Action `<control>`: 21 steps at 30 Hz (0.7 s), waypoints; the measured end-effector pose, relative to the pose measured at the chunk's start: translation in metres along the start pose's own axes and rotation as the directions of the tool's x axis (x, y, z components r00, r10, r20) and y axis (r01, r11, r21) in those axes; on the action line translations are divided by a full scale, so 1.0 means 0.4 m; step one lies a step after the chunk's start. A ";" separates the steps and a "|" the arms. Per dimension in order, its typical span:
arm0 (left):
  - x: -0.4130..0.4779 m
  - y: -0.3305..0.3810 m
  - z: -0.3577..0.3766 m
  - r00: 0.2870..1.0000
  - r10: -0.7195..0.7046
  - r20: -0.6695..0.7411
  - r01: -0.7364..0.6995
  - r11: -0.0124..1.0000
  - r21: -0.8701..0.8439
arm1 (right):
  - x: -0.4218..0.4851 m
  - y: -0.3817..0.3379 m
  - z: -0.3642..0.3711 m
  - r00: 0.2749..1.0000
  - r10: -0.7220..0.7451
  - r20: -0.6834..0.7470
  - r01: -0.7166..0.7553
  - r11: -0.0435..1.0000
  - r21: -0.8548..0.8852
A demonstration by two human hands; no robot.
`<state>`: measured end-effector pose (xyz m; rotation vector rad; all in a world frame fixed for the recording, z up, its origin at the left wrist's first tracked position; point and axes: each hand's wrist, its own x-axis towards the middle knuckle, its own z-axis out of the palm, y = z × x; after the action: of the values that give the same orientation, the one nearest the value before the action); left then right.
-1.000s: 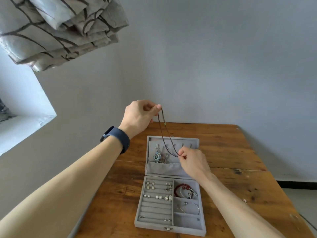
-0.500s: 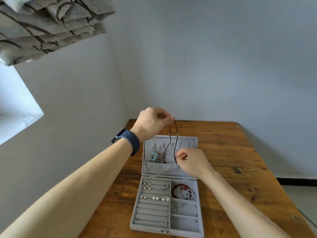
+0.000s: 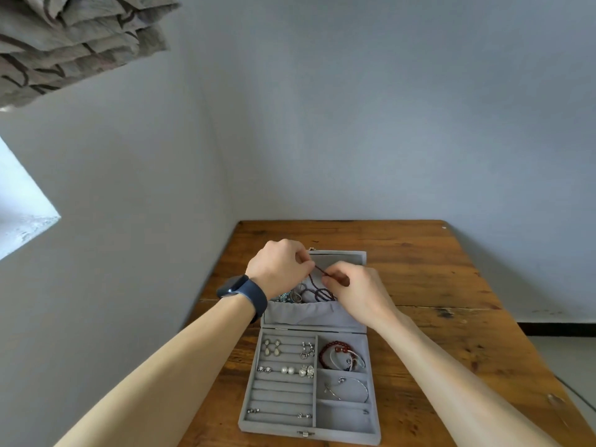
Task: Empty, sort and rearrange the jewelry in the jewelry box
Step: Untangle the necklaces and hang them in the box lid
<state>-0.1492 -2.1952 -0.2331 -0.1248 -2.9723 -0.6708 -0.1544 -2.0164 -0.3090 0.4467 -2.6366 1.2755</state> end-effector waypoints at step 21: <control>0.025 -0.019 0.052 0.958 0.237 -0.162 -0.158 0.906 0.393 | 0.053 -0.014 0.025 0.938 -0.245 -0.247 0.111 0.883 -0.457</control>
<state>-0.1616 -2.1926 -0.2540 -0.3035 -2.7712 -0.0739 -0.1727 -2.0314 -0.3049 0.3783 -2.4465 0.6051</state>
